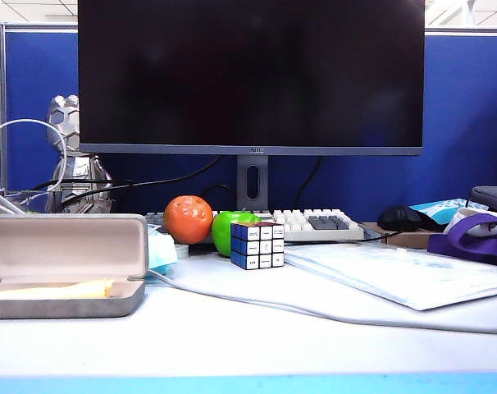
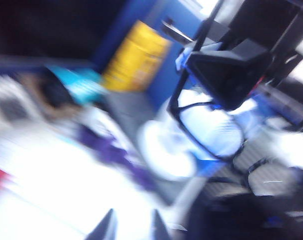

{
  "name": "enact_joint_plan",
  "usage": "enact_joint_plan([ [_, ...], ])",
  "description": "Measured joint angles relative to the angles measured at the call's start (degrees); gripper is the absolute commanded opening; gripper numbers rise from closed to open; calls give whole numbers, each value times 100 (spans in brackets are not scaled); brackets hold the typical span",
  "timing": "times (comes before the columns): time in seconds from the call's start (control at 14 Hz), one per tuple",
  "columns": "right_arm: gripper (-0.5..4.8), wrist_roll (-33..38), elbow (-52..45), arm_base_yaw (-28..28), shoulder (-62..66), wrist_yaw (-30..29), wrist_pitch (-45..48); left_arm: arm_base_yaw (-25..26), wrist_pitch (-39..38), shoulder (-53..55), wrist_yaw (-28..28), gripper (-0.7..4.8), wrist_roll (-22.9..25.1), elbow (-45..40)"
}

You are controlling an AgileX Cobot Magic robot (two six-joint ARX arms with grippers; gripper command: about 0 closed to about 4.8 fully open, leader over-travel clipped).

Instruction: Pick up the glasses, fold the temples of the glasses, place the glasses into the glasses case, and finally close the glasses case.

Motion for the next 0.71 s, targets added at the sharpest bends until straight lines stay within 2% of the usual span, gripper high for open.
enact_joint_plan([
  [0.21,-3,0,0,321,0,-85,459,-2,22,76,531,99,-1189,0],
  [0.36,-3,0,0,470,0,-103,699,0,28,94,868,104,-1375,0],
  [0.5,-3,0,0,586,0,-103,765,-2,245,92,1193,192,-1429,0],
  [0.64,-3,-7,-2,680,4,-61,774,-111,588,94,1268,192,-1716,0],
  [0.71,-3,-26,-2,699,7,4,835,-310,754,98,1333,192,-2127,0],
])
